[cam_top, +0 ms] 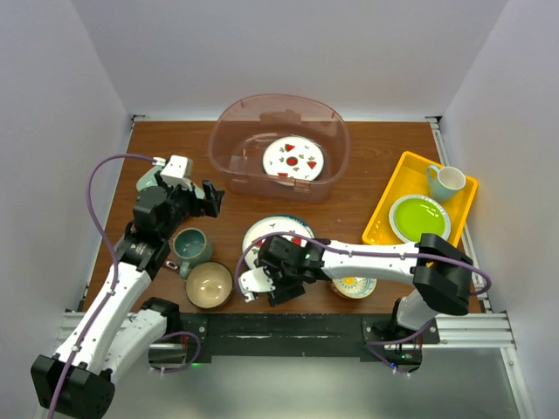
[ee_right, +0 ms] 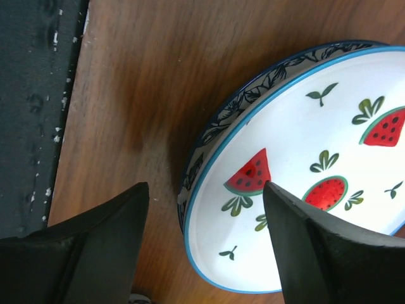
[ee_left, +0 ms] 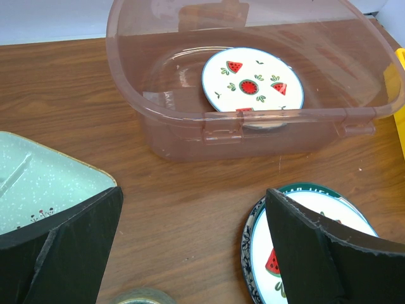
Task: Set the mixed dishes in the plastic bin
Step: Pick up the plate at the center of the board.
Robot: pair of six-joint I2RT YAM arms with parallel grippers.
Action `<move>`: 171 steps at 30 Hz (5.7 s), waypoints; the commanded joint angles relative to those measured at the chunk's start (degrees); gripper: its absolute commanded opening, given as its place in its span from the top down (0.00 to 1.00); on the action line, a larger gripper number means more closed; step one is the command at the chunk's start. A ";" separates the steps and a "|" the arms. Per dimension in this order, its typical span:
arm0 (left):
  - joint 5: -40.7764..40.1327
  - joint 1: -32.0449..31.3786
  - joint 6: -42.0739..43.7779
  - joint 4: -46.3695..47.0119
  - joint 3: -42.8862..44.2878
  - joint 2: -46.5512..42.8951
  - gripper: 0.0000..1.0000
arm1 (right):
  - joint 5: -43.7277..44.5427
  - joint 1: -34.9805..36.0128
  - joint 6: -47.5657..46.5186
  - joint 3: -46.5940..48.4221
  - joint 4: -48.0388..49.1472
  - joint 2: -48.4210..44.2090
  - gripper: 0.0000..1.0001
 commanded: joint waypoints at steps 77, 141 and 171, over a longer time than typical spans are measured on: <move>9.65 0.32 -18.15 -0.72 1.68 5.14 0.00 | -16.33 -13.18 3.01 8.21 -6.57 -10.27 1.00; 23.10 -0.03 -54.01 -21.81 4.32 18.33 0.01 | -10.36 -15.46 1.07 17.69 -7.80 -10.37 1.00; 31.89 -2.14 -55.42 -8.89 3.53 14.74 1.00 | -26.00 -13.26 -6.92 19.72 -18.95 -10.36 0.88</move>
